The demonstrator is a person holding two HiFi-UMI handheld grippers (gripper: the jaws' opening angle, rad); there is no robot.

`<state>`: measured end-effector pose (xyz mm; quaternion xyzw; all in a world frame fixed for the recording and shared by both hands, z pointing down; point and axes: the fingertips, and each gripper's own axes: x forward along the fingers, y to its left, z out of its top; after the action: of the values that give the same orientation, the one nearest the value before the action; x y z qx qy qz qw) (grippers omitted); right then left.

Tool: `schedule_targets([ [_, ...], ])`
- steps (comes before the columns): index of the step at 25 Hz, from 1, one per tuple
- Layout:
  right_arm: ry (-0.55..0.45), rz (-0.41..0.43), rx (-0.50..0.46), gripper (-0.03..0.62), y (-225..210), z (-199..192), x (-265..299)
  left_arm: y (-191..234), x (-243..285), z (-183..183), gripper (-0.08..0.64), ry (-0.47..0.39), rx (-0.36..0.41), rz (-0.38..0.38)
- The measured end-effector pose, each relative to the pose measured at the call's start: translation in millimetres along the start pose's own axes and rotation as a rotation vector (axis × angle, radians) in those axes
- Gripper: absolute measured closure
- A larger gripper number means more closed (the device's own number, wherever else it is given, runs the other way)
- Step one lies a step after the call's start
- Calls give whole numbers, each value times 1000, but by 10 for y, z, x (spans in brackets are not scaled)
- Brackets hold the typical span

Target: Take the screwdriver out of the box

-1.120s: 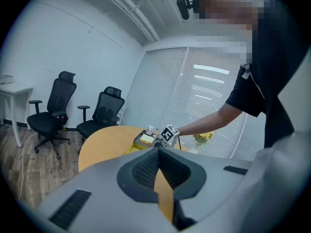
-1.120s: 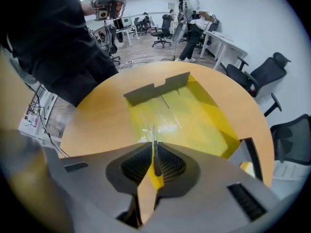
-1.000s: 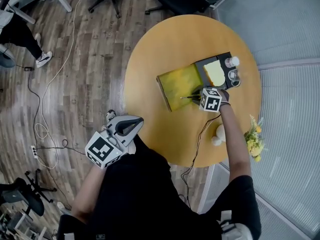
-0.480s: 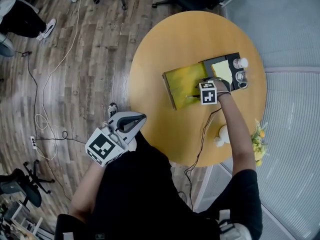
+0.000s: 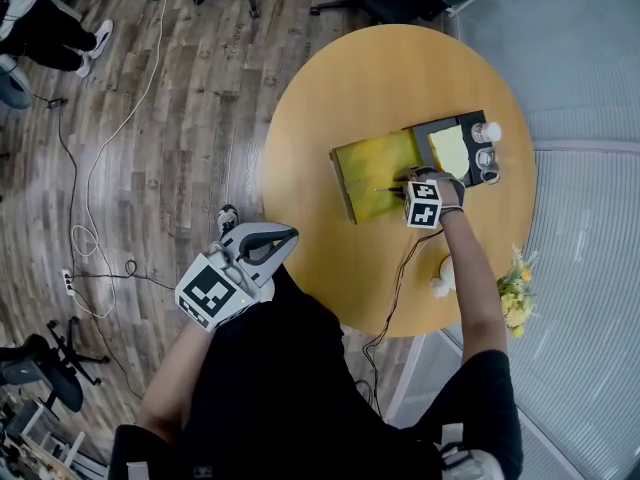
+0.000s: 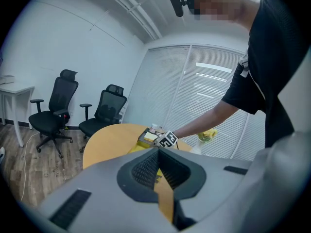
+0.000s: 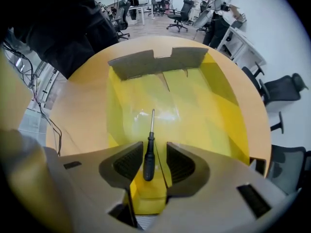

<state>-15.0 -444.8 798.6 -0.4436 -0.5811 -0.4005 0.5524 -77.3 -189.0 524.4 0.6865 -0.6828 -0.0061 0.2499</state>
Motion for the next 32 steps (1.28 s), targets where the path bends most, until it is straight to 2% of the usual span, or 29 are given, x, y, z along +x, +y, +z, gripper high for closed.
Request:
schedule_targets([
  [9, 7, 11, 1, 502, 55, 11, 15, -38, 103, 50, 554, 2, 18, -26],
  [15, -1, -13, 19, 540, 80, 12, 30, -98, 138, 25, 554, 6, 22, -40],
  [26, 25, -18, 32, 545, 68, 14, 28, -106, 122, 38, 554, 0, 26, -36],
  [32, 40, -70, 38, 548, 54, 28, 26, -89, 72, 53, 554, 0, 28, -33],
])
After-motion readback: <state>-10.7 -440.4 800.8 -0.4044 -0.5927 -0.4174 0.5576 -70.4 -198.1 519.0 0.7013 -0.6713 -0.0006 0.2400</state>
